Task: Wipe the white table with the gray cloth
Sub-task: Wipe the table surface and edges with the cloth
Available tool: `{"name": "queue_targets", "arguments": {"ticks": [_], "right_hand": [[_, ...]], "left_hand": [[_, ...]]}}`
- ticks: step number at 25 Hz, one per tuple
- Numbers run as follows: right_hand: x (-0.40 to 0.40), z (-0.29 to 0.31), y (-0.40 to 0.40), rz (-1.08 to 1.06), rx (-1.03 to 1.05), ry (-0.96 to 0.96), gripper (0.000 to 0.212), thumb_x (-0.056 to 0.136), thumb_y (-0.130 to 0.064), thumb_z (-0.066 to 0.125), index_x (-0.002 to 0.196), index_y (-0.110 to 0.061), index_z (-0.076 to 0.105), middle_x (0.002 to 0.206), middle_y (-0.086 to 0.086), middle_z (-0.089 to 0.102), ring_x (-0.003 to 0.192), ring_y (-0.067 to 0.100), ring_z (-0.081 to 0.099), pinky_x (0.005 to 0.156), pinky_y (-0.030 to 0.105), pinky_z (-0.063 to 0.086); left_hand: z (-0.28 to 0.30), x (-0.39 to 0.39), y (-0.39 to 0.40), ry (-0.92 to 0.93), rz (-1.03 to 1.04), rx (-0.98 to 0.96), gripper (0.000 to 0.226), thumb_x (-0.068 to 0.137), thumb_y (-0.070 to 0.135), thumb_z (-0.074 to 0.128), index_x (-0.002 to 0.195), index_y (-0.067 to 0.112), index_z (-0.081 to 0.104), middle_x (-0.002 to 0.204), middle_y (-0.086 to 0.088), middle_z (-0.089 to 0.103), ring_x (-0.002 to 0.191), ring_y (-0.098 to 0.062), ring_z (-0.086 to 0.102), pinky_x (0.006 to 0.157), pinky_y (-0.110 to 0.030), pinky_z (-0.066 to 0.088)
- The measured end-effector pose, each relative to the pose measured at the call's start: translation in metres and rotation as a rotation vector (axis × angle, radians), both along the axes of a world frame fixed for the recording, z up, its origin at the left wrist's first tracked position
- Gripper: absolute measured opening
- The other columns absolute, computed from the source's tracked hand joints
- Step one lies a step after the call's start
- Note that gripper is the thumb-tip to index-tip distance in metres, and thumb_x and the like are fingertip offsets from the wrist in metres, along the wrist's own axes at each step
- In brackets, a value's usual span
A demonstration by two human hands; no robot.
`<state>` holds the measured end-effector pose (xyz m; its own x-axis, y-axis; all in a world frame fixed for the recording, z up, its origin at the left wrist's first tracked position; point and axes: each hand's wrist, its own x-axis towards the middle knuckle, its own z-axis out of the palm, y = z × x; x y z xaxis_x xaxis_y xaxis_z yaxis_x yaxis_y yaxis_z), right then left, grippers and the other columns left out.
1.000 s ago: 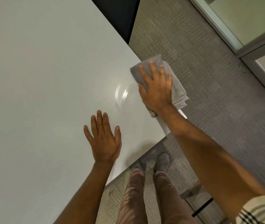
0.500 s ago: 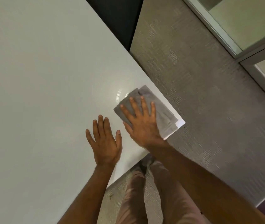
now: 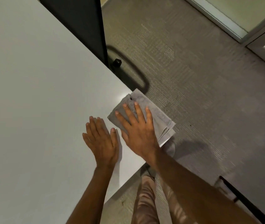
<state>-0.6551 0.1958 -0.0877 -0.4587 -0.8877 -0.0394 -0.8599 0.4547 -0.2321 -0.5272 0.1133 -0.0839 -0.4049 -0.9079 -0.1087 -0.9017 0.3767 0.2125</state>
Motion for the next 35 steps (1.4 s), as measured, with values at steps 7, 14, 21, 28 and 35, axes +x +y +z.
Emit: {"name": "queue_targets", "arguments": {"ticks": [7,14,21,28,35], "right_hand": [[-0.019,-0.008,0.078,-0.147,0.005,-0.028,0.074,0.104,-0.058,0.045,0.170,-0.034,0.019,0.179,0.003,0.019,0.163,0.037,0.022,0.126,0.064,0.022],[-0.036,-0.009,0.085,-0.595,-0.228,-0.526,0.064,0.109,-0.058,0.032,0.167,-0.031,0.029,0.171,-0.001,0.038,0.140,0.022,0.055,0.105,0.049,0.052],[-0.087,0.005,0.079,-0.725,-0.206,-1.304,0.059,0.101,-0.064,0.037,0.156,-0.043,0.042,0.156,-0.013,0.056,0.144,0.013,0.053,0.108,0.027,0.038],[-0.126,0.004,-0.022,-0.190,0.071,-1.111,0.064,0.109,-0.059,0.032,0.167,-0.046,0.007,0.179,-0.007,0.016,0.159,0.032,0.034,0.126,0.058,0.031],[-0.128,0.000,-0.026,-0.153,0.074,-1.086,0.065,0.109,-0.055,0.040,0.168,-0.041,0.015,0.176,0.000,0.029,0.154,0.033,0.042,0.122,0.051,0.039]], "left_hand": [[-0.008,-0.084,-0.005,0.009,-0.164,0.015,0.074,0.106,0.063,0.019,0.167,0.021,0.014,0.177,-0.008,0.013,0.163,-0.031,0.013,0.131,-0.059,0.012],[-0.020,-0.105,-0.008,-0.127,-0.140,-0.153,0.073,0.106,0.064,0.018,0.162,0.019,0.033,0.172,-0.008,0.031,0.158,-0.034,0.030,0.126,-0.063,0.025],[-0.013,-0.108,-0.004,-0.116,-0.131,-0.116,0.080,0.104,0.065,0.010,0.163,0.015,0.033,0.173,-0.009,0.027,0.160,-0.034,0.024,0.128,-0.062,0.020],[-0.013,-0.105,-0.004,-0.108,-0.164,-0.080,0.073,0.104,0.053,0.022,0.166,0.014,0.022,0.176,-0.007,0.015,0.164,-0.030,0.011,0.131,-0.058,0.009],[-0.007,-0.108,-0.004,-0.137,-0.173,-0.091,0.073,0.103,0.052,0.026,0.164,0.011,0.026,0.174,-0.012,0.022,0.162,-0.035,0.019,0.128,-0.062,0.016]]}}
